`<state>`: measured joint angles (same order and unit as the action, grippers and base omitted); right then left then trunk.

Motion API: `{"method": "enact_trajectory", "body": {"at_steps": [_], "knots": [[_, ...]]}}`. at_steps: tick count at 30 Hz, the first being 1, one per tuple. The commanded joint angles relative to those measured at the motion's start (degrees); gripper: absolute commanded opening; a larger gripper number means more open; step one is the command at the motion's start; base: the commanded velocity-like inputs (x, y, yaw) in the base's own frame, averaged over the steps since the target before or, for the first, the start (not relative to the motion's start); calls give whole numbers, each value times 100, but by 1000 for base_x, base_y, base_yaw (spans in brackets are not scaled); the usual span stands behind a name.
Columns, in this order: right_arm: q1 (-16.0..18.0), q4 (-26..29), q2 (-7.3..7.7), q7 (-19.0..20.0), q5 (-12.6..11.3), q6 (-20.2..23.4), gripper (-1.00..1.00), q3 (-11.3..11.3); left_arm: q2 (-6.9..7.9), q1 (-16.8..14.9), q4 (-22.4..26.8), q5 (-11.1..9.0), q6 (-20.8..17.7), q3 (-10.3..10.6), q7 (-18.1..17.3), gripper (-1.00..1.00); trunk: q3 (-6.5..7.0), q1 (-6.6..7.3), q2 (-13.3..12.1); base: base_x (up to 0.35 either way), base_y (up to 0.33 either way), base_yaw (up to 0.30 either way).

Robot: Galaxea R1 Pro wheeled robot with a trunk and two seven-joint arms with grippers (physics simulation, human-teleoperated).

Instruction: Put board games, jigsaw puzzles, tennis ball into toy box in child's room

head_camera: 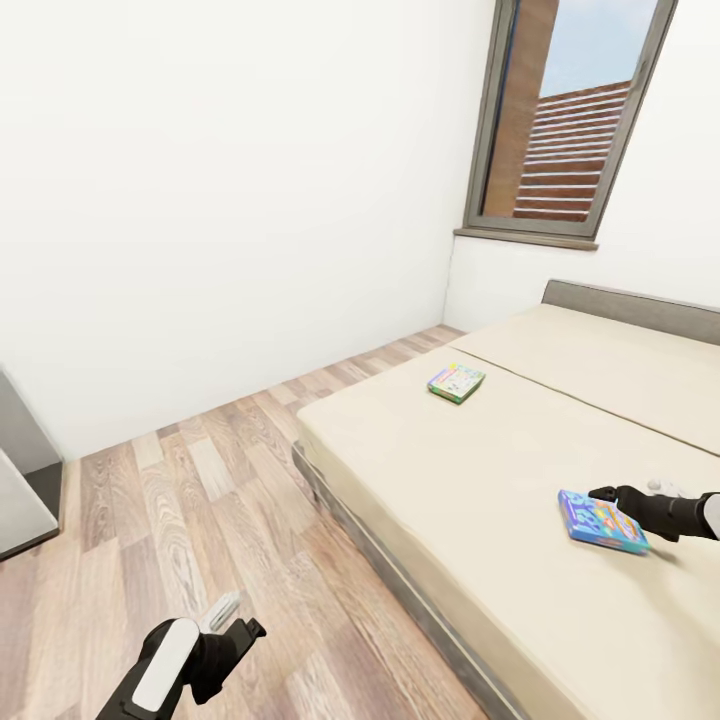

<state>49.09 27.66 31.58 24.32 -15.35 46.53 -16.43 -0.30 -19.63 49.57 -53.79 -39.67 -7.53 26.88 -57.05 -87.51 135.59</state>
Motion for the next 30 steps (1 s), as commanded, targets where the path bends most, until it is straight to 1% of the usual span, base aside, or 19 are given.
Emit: {"method": "enact_trajectory", "body": {"at_steps": [1, 4, 7, 8, 10, 11, 17, 26, 30], "knots": [[4, 3, -2, 26, 17, 37, 100, -15, -2, 0, 8, -61, -14, -10, 48, 100, -5, 1, 2, 0, 0, 30], [4, 3, -3, 29, 12, 50, 100, 36, -14, 3, 12, -61, -14, -7, 47, 100, -4, 1, 2, 0, 0, 19], [2, 10, -3, 39, 8, 65, 100, 191, -31, 19, 15, -52, -16, 1, 50, 100, -4, 1, 2, 0, 0, 7], [3, 41, -3, 70, 7, 69, 100, 262, -36, 23, 16, -41, -15, 2, 56, 100, -4, 1, 2, 0, 0, 3], [0, 98, -3, 152, 7, 71, 100, 313, -37, 25, 17, -33, -15, 0, 60, 100, -4, 1, 2, 0, 0, 2], [-7, 173, -3, 275, 8, 71, 100, 345, -38, 27, 17, -26, -15, -1, 64, 100, -4, 1, 2, 0, 0, 1], [-97, 384, -1, 513, 13, 67, 100, 392, -38, 29, 17, -13, -14, -3, 63, 100, -4, 1, 2, 0, 0, 0], [-356, 896, -3, 621, 7, 93, 100, 415, -32, 34, 17, -9, -14, -3, 63, 100, -4, 1, 2, 0, 0, 0], [-437, 1035, -6, 630, 6, 98, 100, 423, -32, 35, 17, -9, -14, -3, 63, 100, -4, 1, 2, 0, 0, 0]]}}
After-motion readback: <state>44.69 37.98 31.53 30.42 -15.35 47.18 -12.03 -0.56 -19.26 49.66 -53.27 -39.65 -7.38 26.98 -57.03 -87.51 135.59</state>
